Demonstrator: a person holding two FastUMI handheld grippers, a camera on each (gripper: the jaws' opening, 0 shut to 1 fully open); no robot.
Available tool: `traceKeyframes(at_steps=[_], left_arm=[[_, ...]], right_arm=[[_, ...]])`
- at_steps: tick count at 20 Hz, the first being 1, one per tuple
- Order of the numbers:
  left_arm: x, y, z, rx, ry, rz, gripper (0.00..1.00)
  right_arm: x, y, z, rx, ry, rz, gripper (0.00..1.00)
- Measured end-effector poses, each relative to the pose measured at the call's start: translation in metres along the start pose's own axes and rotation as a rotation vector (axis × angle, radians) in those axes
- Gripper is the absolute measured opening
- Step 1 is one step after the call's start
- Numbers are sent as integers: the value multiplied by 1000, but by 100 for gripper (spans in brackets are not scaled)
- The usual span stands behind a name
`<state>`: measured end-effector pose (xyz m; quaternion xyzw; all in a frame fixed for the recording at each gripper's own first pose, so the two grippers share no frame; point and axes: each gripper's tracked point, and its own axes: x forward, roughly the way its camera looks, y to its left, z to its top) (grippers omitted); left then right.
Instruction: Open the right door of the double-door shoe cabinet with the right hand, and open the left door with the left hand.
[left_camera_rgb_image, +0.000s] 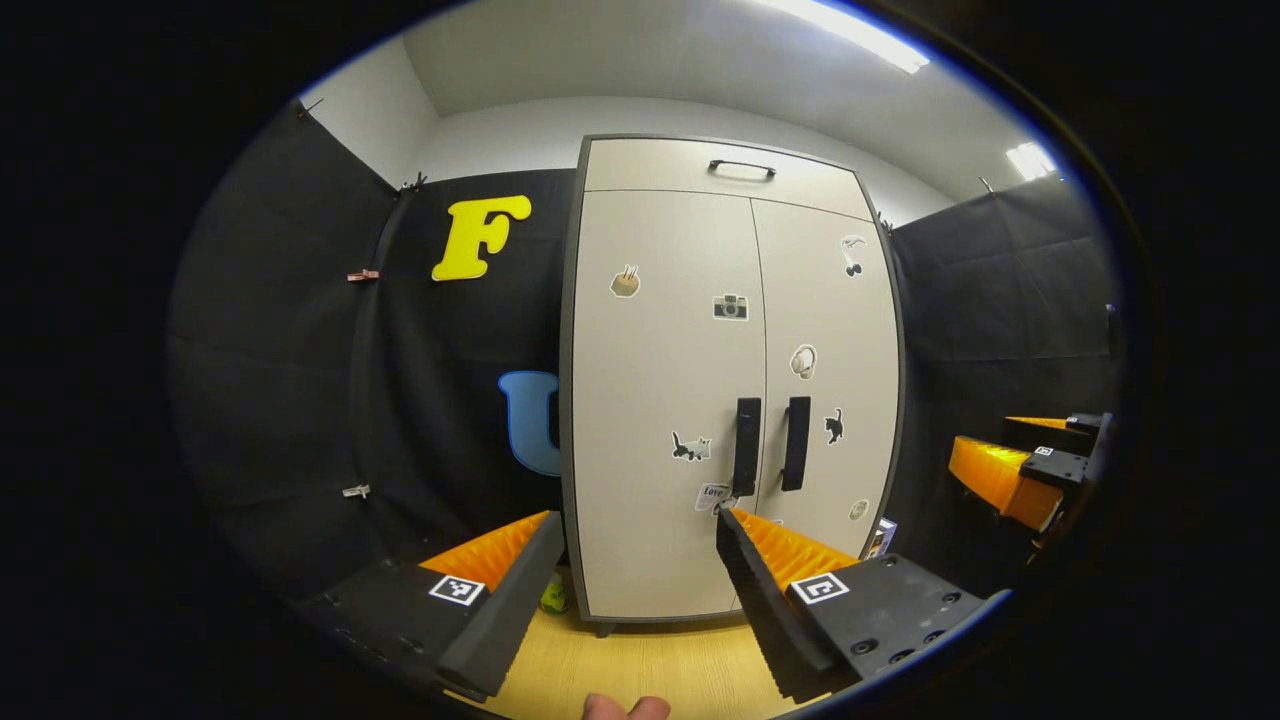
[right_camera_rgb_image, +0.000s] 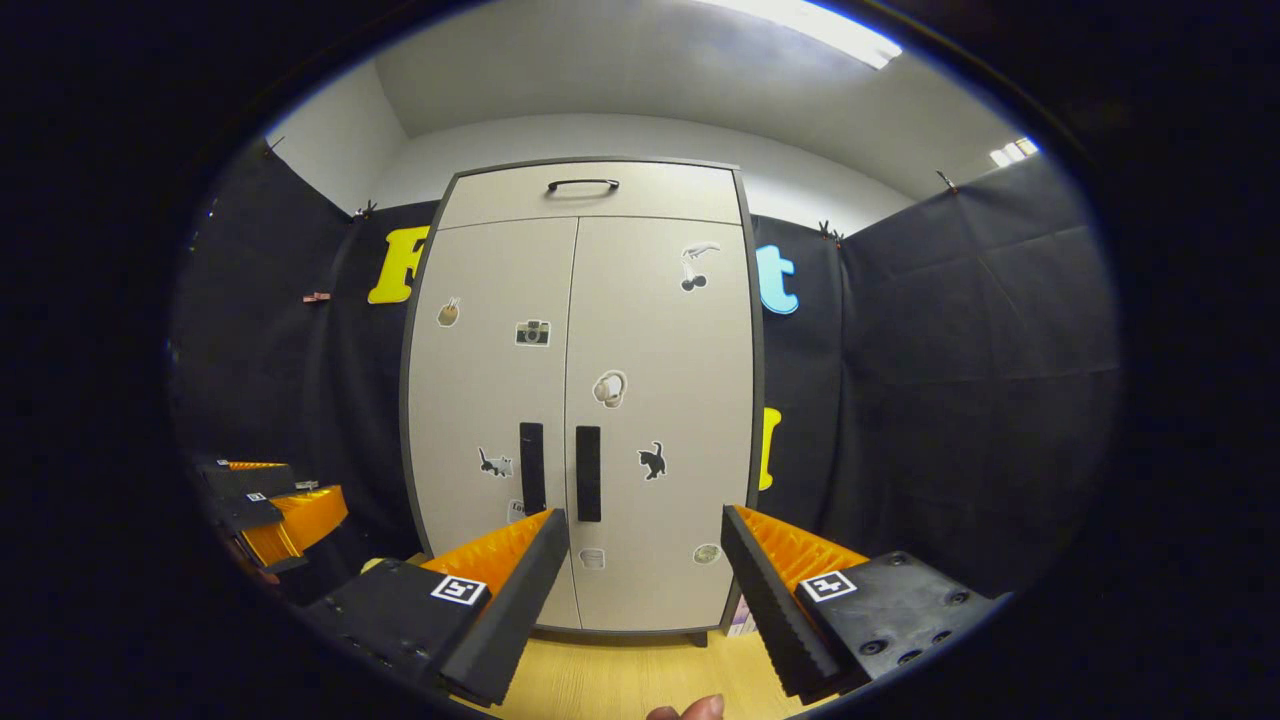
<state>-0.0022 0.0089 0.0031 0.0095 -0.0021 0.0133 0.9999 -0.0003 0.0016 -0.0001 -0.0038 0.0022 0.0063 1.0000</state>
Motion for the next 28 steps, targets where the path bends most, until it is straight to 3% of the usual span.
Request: traceKeyframes(at_steps=[8, 17, 28], left_arm=[[-4, 2, -3, -7, -1, 8, 95], [-9, 18, -12, -11, 13, 31, 95], [-9, 27, -23, -12, 39, 41, 95]], right_arm=[[19, 16, -1, 20, 13, 54, 98], [108, 46, -16, 10, 17, 103, 98], [213, 60, -56, 10, 63, 91, 97]])
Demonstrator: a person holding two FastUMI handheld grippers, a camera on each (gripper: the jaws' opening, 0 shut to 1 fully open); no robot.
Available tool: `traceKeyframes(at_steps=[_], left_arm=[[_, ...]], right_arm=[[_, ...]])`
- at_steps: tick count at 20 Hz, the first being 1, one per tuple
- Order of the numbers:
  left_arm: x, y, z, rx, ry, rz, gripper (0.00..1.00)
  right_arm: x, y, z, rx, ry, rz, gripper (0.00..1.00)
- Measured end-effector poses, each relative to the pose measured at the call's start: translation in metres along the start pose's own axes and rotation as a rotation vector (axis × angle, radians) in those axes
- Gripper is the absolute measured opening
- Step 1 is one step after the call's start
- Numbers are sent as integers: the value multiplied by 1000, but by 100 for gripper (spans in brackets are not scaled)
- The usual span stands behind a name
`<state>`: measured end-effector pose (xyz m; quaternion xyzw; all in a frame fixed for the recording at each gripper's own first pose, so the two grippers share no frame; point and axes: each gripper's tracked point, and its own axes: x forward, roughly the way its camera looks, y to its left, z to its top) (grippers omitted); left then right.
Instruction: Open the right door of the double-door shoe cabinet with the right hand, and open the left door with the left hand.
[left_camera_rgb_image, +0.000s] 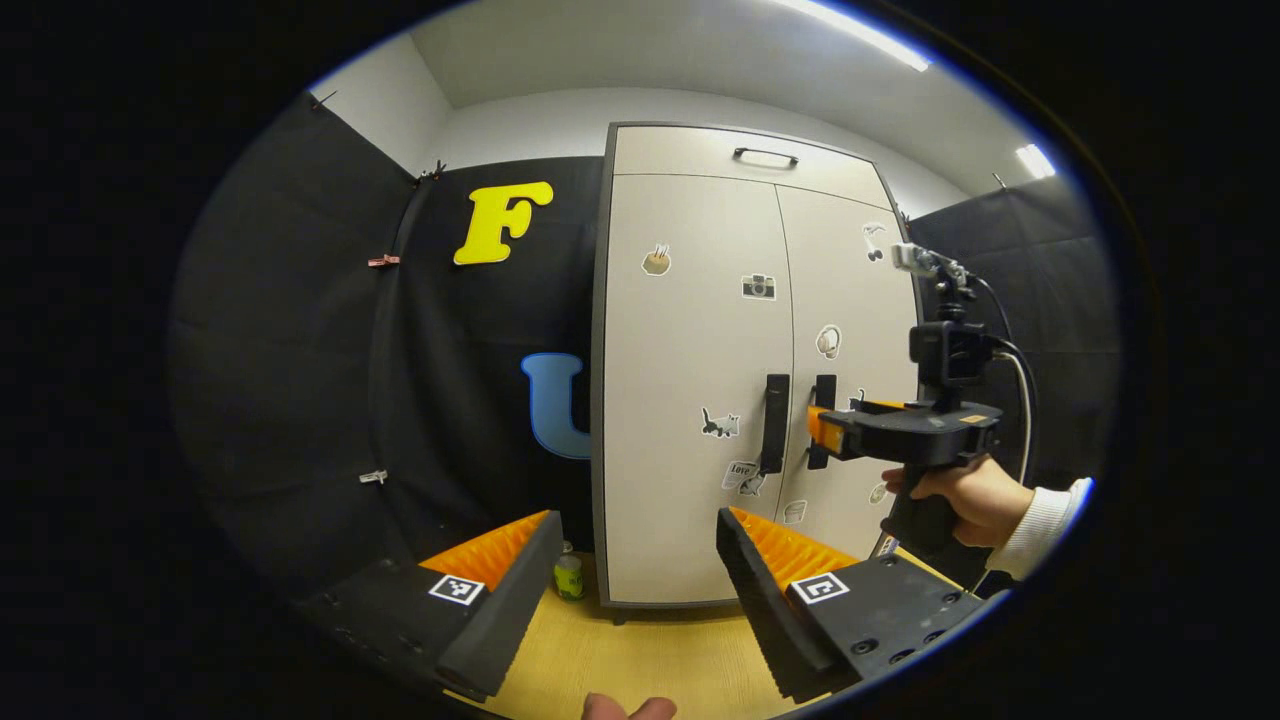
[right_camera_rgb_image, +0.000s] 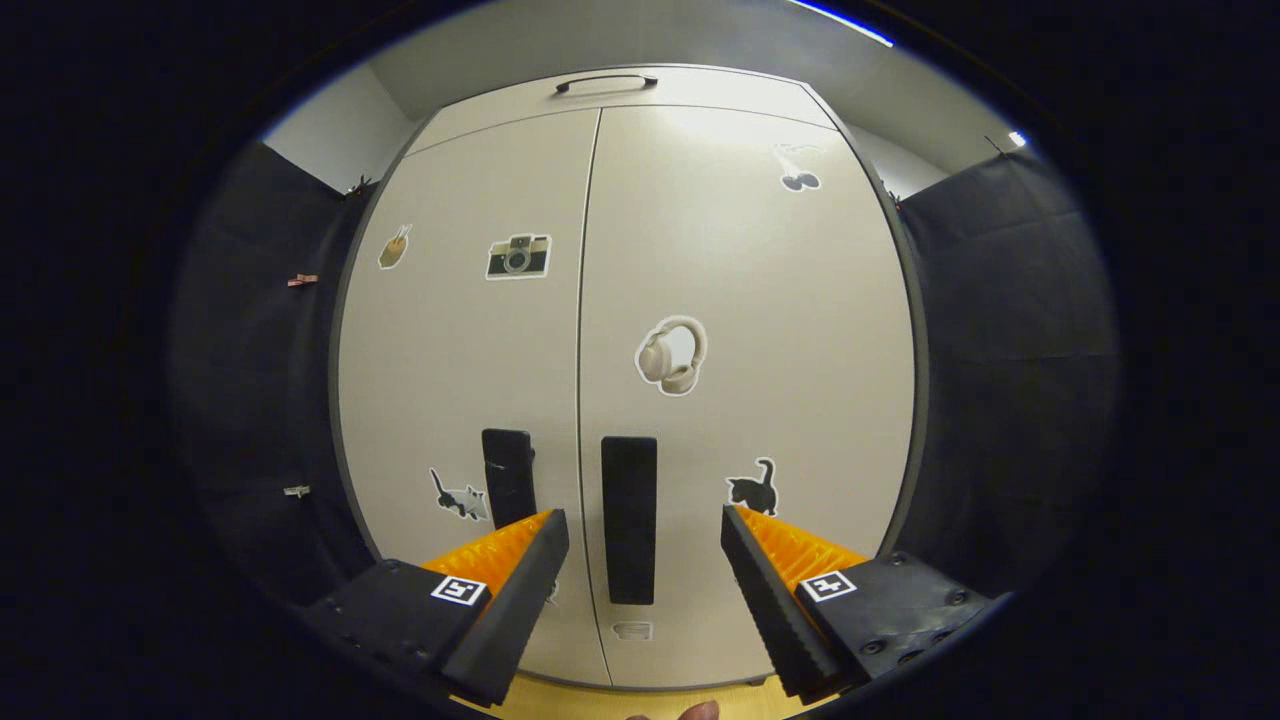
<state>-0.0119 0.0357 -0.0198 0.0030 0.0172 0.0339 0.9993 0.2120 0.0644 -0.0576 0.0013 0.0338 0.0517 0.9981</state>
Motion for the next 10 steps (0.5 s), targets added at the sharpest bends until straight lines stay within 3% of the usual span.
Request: traceKeyframes(at_steps=[4, 5, 8, 9, 10], left_arm=[[3, 3, -1, 3, -1, 3, 95], [3, 4, -1, 4, -1, 6, 95], [5, 8, -3, -6, 1, 14, 95], [6, 10, -3, -9, 3, 18, 95], [7, 12, -4, -11, 4, 22, 95]], right_arm=[[24, 7, -22, 5, 50, 1, 98], [27, 7, -23, 6, 49, -5, 93], [36, 11, -23, 0, 49, -5, 67], [39, 8, -25, -9, 60, -21, 53], [36, 6, -23, -5, 55, -37, 49]])
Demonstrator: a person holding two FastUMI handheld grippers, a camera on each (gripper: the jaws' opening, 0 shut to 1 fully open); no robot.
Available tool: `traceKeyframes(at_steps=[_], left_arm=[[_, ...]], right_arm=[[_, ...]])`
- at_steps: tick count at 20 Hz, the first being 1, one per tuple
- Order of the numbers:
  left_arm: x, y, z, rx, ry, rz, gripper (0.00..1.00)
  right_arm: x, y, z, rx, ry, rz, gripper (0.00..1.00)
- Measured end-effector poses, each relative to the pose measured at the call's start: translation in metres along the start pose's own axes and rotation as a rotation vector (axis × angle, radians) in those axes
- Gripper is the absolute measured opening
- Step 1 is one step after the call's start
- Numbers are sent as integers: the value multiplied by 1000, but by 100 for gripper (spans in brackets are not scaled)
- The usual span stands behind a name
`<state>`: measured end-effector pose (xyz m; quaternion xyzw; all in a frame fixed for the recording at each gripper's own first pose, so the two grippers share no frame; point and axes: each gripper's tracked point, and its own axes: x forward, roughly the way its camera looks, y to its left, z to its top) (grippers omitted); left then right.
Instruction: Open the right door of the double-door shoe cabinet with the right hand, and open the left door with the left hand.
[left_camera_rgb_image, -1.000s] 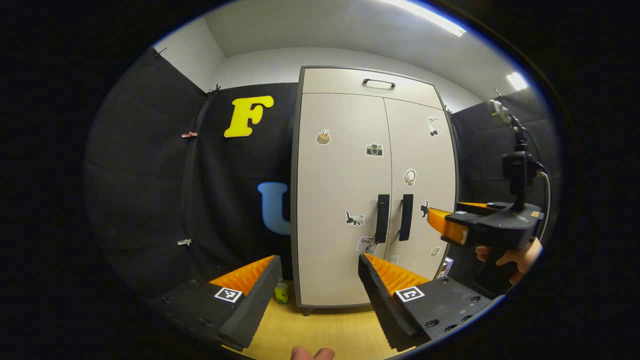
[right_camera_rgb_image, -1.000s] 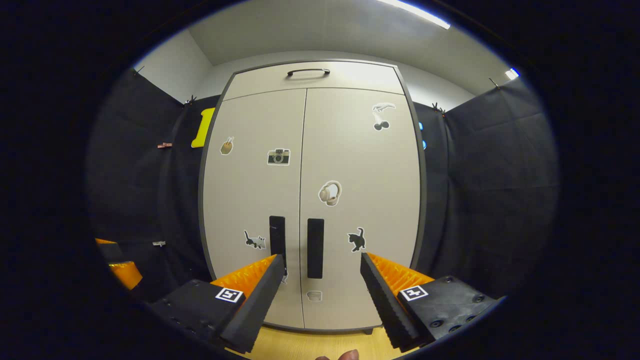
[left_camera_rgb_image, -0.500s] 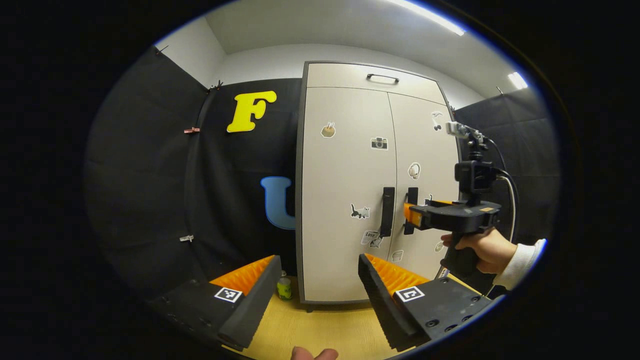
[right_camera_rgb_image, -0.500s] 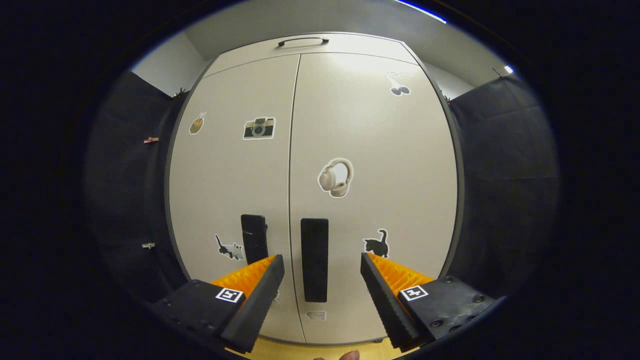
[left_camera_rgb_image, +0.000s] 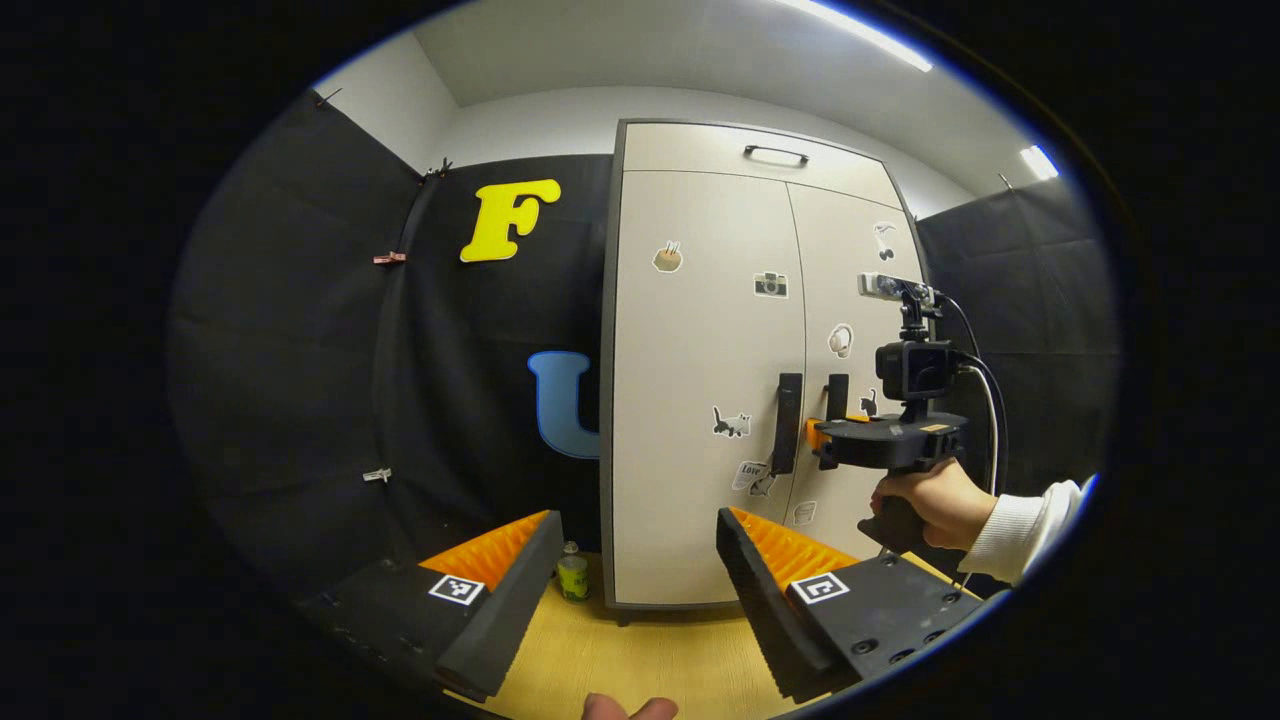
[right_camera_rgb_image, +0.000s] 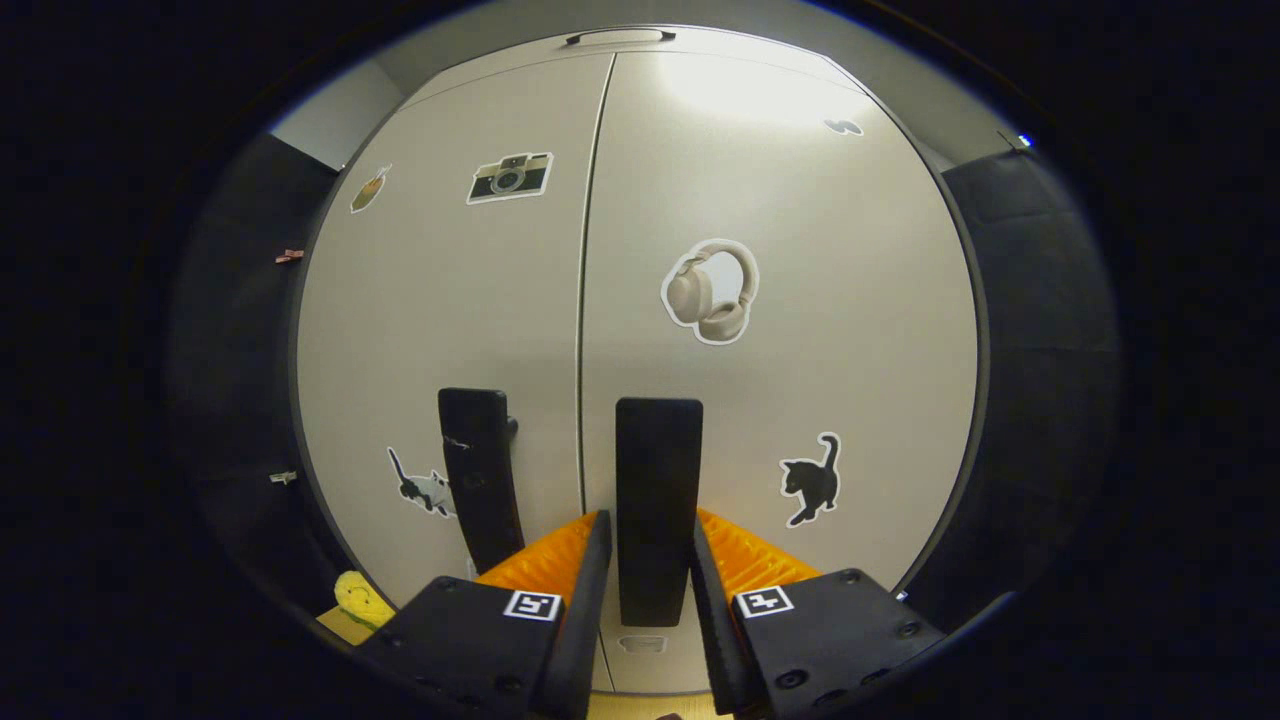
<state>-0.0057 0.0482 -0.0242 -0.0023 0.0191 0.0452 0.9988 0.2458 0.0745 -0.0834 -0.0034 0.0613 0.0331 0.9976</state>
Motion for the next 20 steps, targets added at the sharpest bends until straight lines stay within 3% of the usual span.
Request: traceKeyframes(at_steps=[1, 2, 3, 4, 7, 10, 11, 20], left_arm=[[1, 1, 0, 0, 2, 5, 95], [1, 3, -2, 0, 4, 7, 95], [1, 3, -1, 1, 5, 9, 95], [0, 4, -1, 2, 4, 13, 95], [-3, 8, 0, 2, 0, 23, 95], [-7, 7, -1, -3, 5, 29, 95], [-9, 8, 0, -5, 4, 30, 95], [-21, -10, 6, 8, -11, 44, 95]], right_arm=[[2, -1, -1, 7, 12, -4, 41], [9, -2, -5, 25, 21, -11, 43], [2, -1, -1, 42, 35, -19, 36], [2, -2, -2, 35, 45, -25, 36], [2, -2, -1, 36, 46, -16, 18], [1, -2, -2, 76, 81, 6, 18], [0, -3, -4, 59, 79, 12, 11], [-37, -11, 6, 74, 61, 106, 11]])
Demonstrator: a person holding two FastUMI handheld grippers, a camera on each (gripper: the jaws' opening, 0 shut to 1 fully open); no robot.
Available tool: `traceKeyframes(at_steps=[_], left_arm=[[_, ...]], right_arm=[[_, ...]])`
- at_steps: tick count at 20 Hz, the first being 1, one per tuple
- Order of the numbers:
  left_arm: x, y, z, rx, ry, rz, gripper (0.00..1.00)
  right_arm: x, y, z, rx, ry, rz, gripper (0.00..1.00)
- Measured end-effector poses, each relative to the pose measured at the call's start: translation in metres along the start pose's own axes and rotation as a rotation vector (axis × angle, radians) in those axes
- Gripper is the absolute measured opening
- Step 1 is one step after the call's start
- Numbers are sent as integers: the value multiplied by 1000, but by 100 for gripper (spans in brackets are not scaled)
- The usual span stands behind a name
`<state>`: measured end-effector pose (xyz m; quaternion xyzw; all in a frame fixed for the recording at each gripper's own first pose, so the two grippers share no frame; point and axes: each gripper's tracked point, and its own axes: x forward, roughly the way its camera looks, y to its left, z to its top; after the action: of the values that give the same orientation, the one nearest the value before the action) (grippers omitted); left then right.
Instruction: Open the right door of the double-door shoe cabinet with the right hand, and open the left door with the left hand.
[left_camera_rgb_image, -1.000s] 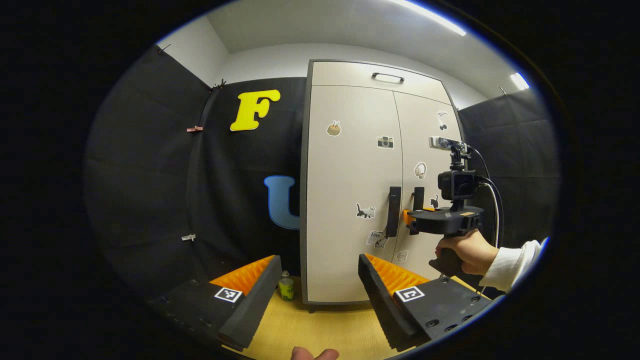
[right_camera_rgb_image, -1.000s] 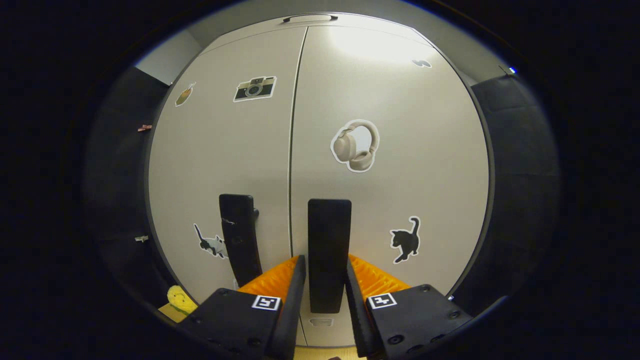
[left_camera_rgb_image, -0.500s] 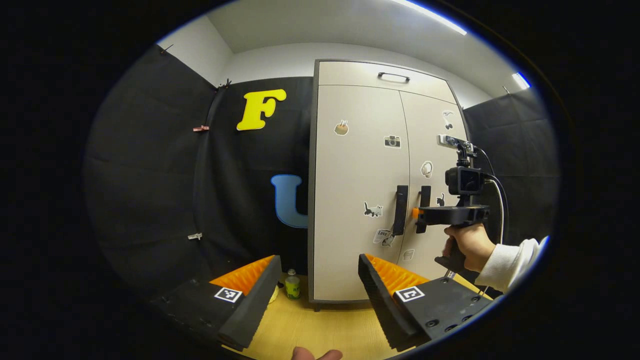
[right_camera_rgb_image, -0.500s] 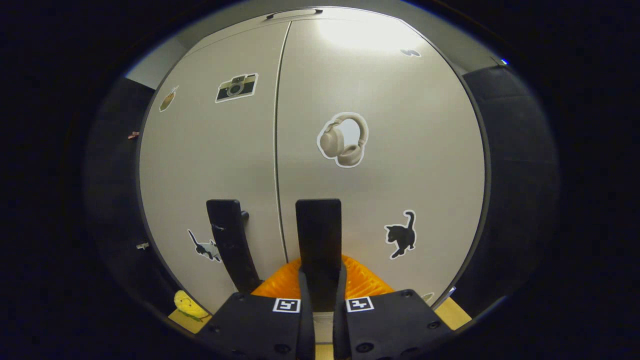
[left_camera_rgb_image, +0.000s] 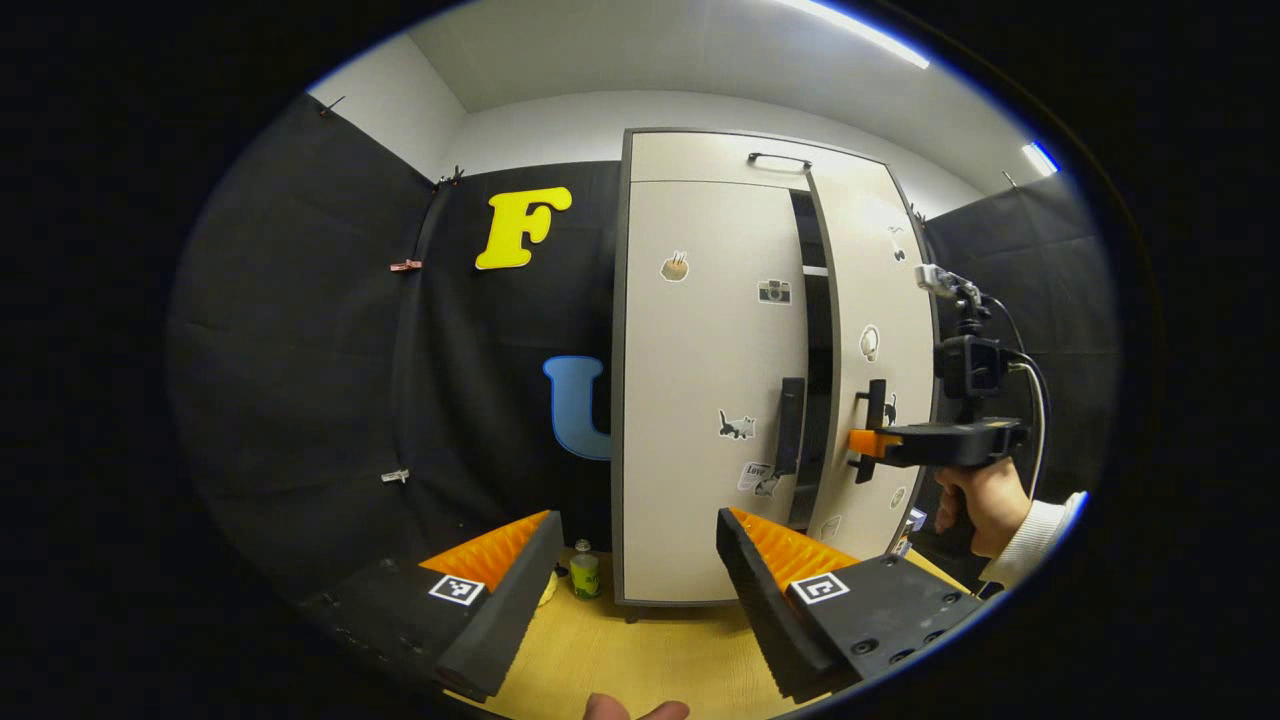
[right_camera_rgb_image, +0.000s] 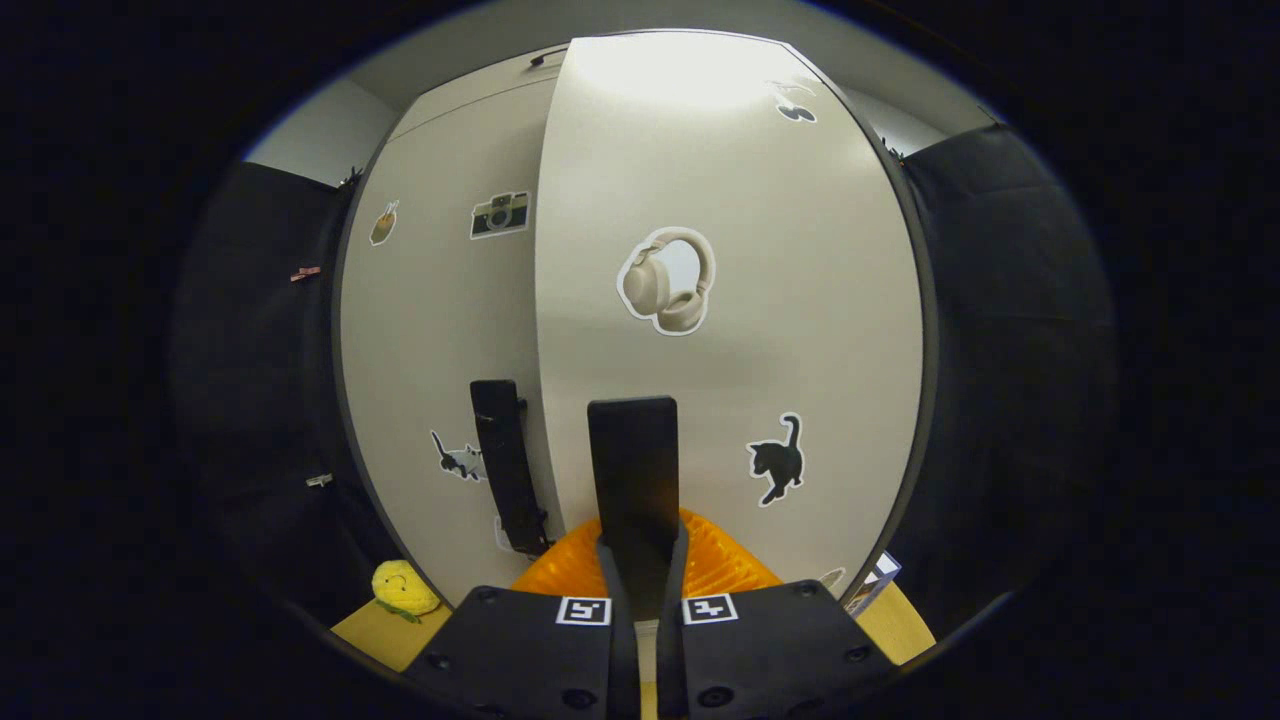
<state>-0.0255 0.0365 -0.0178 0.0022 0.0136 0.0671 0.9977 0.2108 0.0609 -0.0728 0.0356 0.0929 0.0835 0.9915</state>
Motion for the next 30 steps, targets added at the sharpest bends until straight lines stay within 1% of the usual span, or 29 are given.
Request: traceKeyframes(at_steps=[9, 16, 18, 26, 30], left_arm=[[0, -28, -4, 0, 9, -11, 95], [14, -64, -3, -15, 17, -36, 95], [20, -77, -1, -22, 15, -48, 95], [40, -110, 6, 3, 5, -80, 95], [45, -118, 8, 16, 4, -87, 95]], right_arm=[[-22, -21, 3, 7, -16, 45, 11], [-38, -42, 4, 28, -19, 31, 10], [-40, -48, 4, 5, -16, 30, 10], [-44, -82, 7, -47, -26, -47, 9], [-43, -87, 8, -10, -29, -72, 8]])
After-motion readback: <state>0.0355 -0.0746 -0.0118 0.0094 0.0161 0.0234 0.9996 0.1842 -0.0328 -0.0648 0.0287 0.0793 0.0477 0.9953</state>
